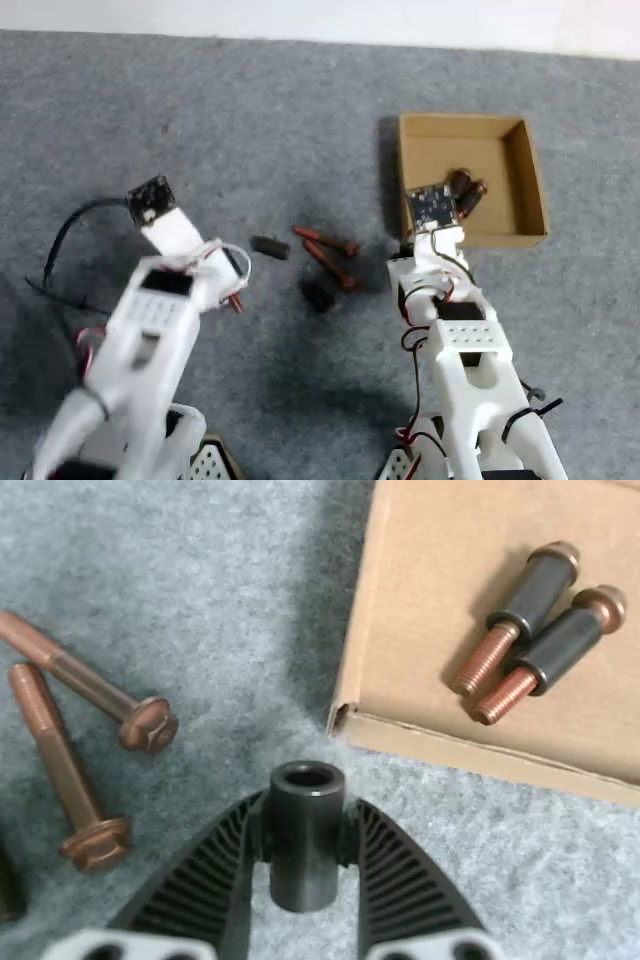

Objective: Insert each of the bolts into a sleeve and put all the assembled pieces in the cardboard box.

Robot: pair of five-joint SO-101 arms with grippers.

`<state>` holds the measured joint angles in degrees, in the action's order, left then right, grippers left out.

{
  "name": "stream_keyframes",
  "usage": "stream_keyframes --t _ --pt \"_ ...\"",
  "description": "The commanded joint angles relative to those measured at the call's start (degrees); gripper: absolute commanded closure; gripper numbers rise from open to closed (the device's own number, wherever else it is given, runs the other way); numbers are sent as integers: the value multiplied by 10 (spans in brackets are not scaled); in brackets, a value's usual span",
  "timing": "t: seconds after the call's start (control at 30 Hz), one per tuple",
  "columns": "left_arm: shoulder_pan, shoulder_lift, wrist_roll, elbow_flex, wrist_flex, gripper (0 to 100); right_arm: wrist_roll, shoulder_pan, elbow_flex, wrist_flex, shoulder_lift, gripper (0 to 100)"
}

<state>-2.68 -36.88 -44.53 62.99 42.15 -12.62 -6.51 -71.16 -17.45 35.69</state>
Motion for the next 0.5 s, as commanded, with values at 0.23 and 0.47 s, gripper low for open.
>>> stream_keyframes --t 0.23,0.47 --pt "8 -349 52 182 -120 996 -3 4 -75 46 142 995" --pt "8 -495 61 248 -120 996 -7 -30 -191 58 349 995"
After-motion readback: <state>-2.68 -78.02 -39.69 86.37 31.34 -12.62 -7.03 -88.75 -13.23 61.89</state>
